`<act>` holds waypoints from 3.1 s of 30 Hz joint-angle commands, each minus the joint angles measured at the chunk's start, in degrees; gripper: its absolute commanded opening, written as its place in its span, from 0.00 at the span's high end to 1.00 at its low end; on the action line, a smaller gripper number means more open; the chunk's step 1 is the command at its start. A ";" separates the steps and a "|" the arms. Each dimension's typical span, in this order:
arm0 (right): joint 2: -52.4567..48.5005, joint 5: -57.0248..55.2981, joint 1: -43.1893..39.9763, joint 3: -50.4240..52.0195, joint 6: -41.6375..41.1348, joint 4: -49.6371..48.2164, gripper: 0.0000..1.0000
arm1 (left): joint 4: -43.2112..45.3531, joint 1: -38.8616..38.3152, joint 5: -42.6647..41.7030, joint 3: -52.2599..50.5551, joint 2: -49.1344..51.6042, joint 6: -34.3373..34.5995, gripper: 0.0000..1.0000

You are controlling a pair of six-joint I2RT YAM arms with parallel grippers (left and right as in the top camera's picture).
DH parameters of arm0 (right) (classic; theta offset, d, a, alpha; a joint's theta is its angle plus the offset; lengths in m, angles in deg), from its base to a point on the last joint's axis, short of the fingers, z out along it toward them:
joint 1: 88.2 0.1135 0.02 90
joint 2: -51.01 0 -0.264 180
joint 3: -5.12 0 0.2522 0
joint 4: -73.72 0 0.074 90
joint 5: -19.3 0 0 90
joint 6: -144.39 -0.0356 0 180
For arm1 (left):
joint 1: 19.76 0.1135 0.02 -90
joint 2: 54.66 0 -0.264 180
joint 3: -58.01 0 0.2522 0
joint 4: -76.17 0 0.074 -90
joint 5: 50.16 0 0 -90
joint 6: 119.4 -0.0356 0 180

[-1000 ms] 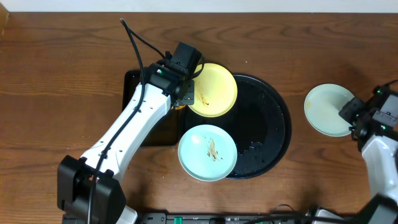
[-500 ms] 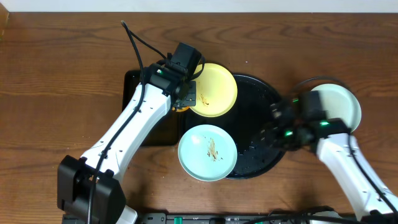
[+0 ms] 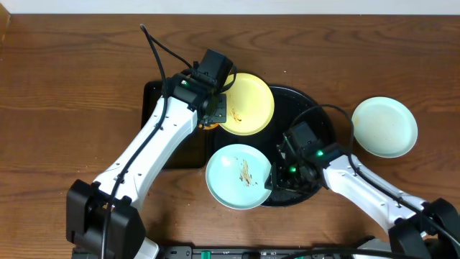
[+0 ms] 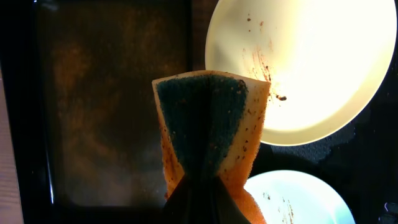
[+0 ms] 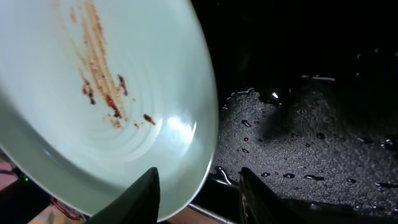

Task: Clean dirty plates on tray and stack at the side
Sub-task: 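Move the right gripper to grip the rim of the other pale green plate, then scrub the second pale green plate with the sponge in the left gripper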

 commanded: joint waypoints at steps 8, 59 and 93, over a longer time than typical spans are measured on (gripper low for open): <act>-2.38 -4.52 0.96 0.42 -3.30 -0.76 0.92 | -0.26 0.20 -0.13 -0.63 -1.27 0.31 0.93; -2.36 -31.52 -12.87 0.39 12.37 -0.59 0.99 | 22.64 -15.96 -47.04 -6.03 16.74 0.92 0.93; -2.36 -31.50 -12.87 0.39 12.37 0.00 0.99 | 22.43 -9.90 -25.83 -6.27 24.76 3.76 0.93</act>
